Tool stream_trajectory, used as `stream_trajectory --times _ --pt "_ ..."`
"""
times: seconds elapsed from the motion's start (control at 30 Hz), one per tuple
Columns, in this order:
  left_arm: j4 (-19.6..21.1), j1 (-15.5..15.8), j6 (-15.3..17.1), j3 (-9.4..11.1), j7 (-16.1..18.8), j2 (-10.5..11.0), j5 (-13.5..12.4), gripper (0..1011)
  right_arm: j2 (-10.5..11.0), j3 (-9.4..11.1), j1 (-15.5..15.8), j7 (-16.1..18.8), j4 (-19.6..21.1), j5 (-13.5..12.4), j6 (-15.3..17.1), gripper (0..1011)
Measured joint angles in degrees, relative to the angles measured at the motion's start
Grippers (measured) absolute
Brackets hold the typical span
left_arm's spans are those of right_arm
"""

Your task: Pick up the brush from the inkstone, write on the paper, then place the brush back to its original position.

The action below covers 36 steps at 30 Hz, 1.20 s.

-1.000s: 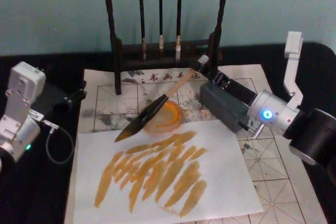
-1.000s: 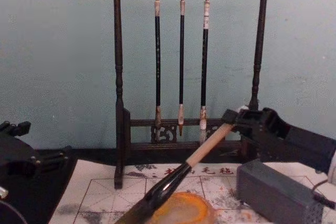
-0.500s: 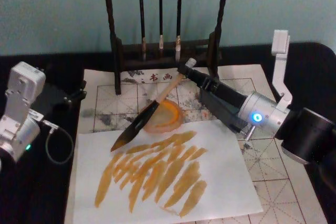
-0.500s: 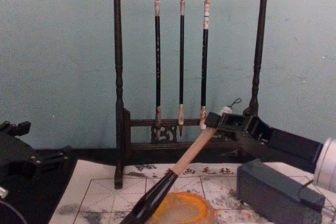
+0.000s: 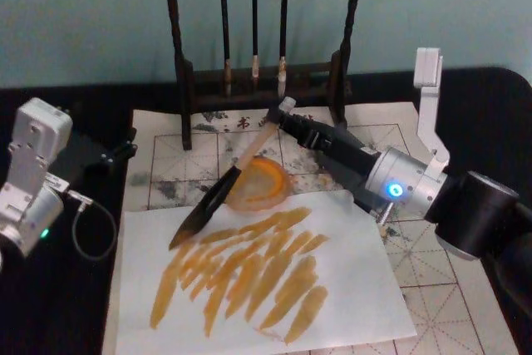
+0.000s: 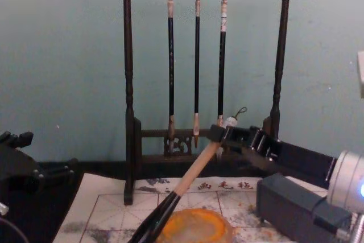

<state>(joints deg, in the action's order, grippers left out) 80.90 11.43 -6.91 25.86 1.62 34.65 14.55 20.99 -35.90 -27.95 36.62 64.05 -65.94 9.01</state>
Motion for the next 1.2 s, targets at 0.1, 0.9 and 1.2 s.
stream_trajectory --times 0.1,0.9,1.2 --pt "0.00 0.00 0.00 0.00 0.00 0.00 0.00 1001 -0.22 0.05 0.11 0.05 0.03 0.92 -0.20 195" --pt "0.00 0.00 0.00 0.00 0.00 0.00 0.00 1001 -1.28 1.62 0.54 0.21 -0.71 4.39 -0.57 195" --pt "0.00 0.00 0.00 0.00 0.00 0.00 0.00 1001 -1.33 2.14 0.43 -0.05 -1.10 5.27 -0.37 195"
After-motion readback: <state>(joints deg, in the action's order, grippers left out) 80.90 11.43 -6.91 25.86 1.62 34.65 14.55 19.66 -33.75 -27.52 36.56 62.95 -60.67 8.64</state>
